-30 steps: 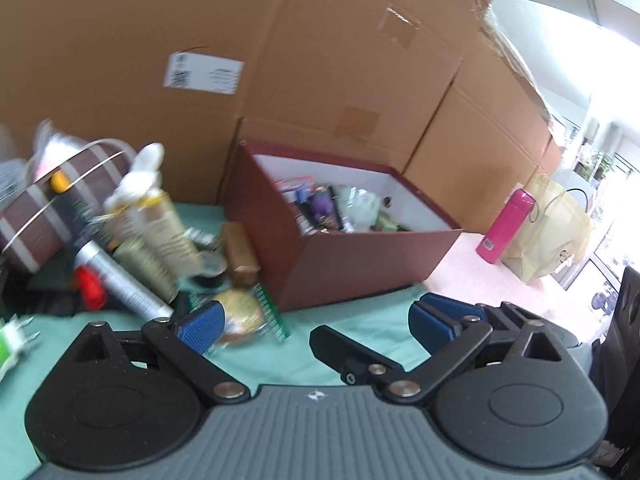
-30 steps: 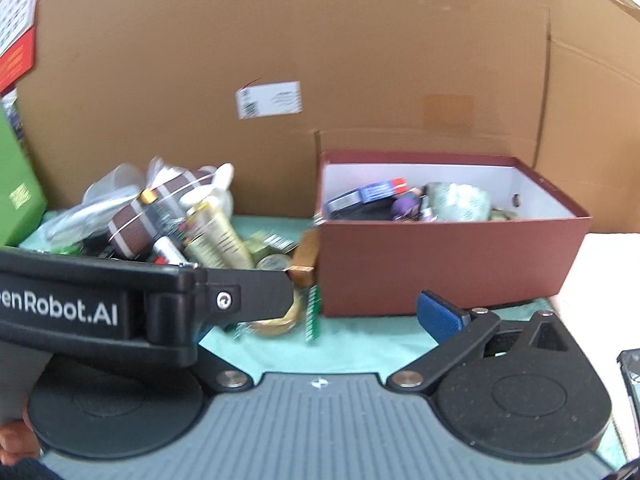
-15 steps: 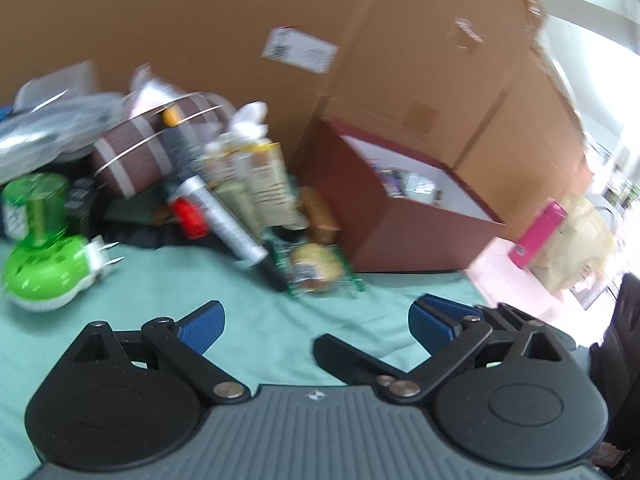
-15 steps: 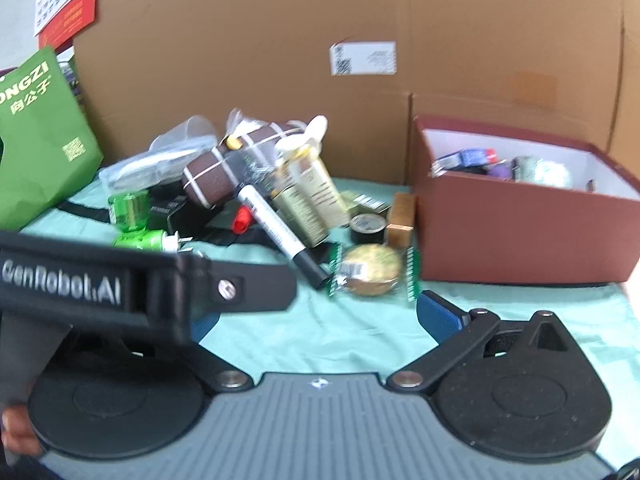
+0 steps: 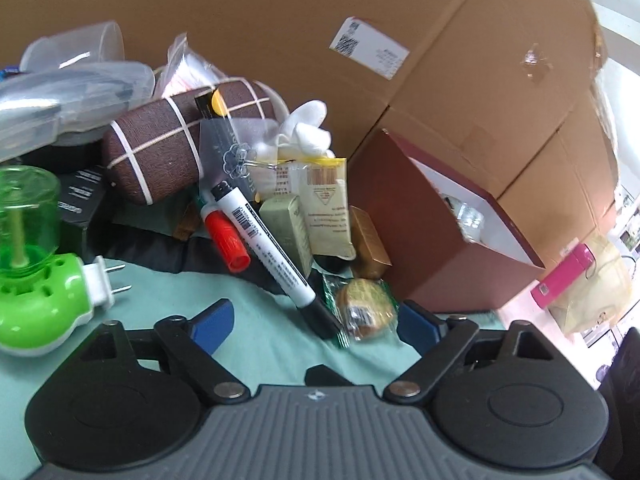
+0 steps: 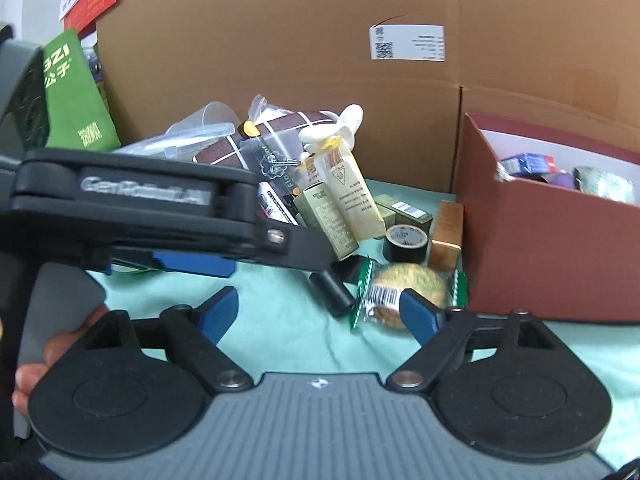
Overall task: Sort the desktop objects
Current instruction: 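Move both open tools back over the pile toward the white marker, then close both tools together on the white marker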
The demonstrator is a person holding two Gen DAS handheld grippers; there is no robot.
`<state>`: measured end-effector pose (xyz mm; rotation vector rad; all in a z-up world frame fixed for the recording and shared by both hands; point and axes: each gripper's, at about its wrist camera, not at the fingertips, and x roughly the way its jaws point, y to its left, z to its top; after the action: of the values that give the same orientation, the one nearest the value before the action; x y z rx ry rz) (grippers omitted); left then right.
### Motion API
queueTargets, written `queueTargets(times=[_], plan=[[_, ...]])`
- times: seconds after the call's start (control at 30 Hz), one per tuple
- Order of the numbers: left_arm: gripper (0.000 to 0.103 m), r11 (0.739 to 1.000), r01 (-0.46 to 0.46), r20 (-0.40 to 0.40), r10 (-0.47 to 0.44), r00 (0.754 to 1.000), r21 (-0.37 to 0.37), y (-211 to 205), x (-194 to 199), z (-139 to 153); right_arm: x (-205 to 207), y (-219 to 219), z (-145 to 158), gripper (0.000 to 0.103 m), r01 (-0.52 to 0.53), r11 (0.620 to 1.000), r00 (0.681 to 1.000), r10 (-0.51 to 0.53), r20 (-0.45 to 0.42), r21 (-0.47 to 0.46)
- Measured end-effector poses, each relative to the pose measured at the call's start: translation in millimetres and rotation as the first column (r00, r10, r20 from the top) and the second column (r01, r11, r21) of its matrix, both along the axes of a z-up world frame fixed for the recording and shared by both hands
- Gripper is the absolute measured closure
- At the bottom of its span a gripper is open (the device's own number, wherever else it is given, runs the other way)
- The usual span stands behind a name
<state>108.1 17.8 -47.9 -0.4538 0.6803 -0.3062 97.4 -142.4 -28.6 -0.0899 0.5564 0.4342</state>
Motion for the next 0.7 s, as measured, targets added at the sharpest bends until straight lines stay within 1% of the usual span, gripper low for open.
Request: queueTargets(times=[0.07, 0.1, 0.13, 0.17, 0.23, 0.27, 0.3, 0.37, 0.43, 0.5, 0.57, 0.6, 0.63, 0.67, 0.7], plan=[[0.024, 1.0, -0.009, -0.018, 0.009, 1.0, -0.018, -0.3, 8.1, -5.1, 6.8, 4.3, -1.4, 0.029, -0.017, 1.0, 1.0, 0.017, 0.0, -0.016], [0.025, 0.999, -0.014, -0.026, 0.013, 1.0, -0.03, 0.1, 11.7, -7.5, 10.6, 6.8, -2.4, 0.031, -0.03, 0.999, 1.0, 0.03, -0.002, -0.021], [0.027, 0.999, -0.022, -0.033, 0.021, 0.999, -0.034, 0.5, 15.4, -9.7, 13.9, 8.6, -3.7, 0.036, -0.037, 0.999, 0.999, 0.037, -0.002, -0.026], [0.033, 0.999, -0.03, -0.039, 0.028, 0.999, -0.037, 1.4, 18.7, -11.6, 17.4, 10.6, -5.3, 0.038, -0.043, 0.999, 0.999, 0.043, -0.005, -0.029], [0.04, 0.998, -0.044, -0.047, 0.041, 0.998, -0.047, 3.2, 22.8, -13.8, 25.0, 14.6, -9.0, 0.041, -0.058, 0.998, 0.998, 0.057, -0.016, -0.035], [0.041, 0.997, -0.047, -0.048, 0.044, 0.998, -0.054, 4.4, 24.6, -14.5, 27.1, 17.0, -10.3, 0.045, -0.066, 0.997, 0.998, 0.066, -0.016, -0.038], [0.042, 0.997, -0.047, -0.048, 0.044, 0.998, -0.058, 5.5, 26.3, -14.9, 29.7, 19.4, -11.6, 0.046, -0.073, 0.996, 0.997, 0.072, -0.021, -0.044], [0.049, 0.997, -0.056, -0.048, 0.054, 0.997, -0.056, 6.9, 29.1, -15.5, 34.3, 23.5, -14.6, 0.053, -0.074, 0.995, 0.997, 0.073, -0.022, -0.062], [0.053, 0.996, -0.066, -0.051, 0.063, 0.997, -0.053, 8.3, 32.0, -16.2, 39.1, 25.4, -17.4, 0.057, -0.068, 0.995, 0.998, 0.066, -0.025, -0.069], [0.056, 0.996, -0.072, -0.061, 0.069, 0.996, -0.052, 8.9, 36.0, -17.4, 42.8, 23.3, -19.3, 0.064, -0.054, 0.997, 0.998, 0.052, -0.033, -0.058], [0.062, 0.996, -0.079, -0.064, 0.076, 0.995, -0.041, 7.6, 38.0, -18.3, 44.3, 20.1, -19.6, 0.072, -0.044, 0.998, 0.998, 0.042, -0.046, -0.045], [0.07, 0.996, -0.084, -0.066, 0.082, 0.994, -0.029, 6.4, 39.4, -18.6, 44.4, 18.2, -19.2, 0.074, -0.045, 0.999, 0.997, 0.043, -0.061, -0.03], [0.071, 0.996, -0.084, -0.065, 0.083, 0.994, -0.019, 5.1, 40.0, -18.8, 44.1, 16.2, -18.7, 0.078, -0.044, 0.999, 0.996, 0.043, -0.078, -0.014], [0.077, 0.997, -0.075, -0.064, 0.074, 0.995, -0.018, 4.4, 39.3, -19.0, 43.5, 14.3, -17.9, 0.079, -0.04, 0.999, 0.995, 0.04, -0.096, -0.001], [0.081, 0.998, -0.06, -0.07, 0.058, 0.996, -0.026, 3.9, 39.1, -19.7, 41.5, 13.2, -17.5, 0.08, -0.038, 0.999, 0.993, 0.039, -0.112, 0.012]])
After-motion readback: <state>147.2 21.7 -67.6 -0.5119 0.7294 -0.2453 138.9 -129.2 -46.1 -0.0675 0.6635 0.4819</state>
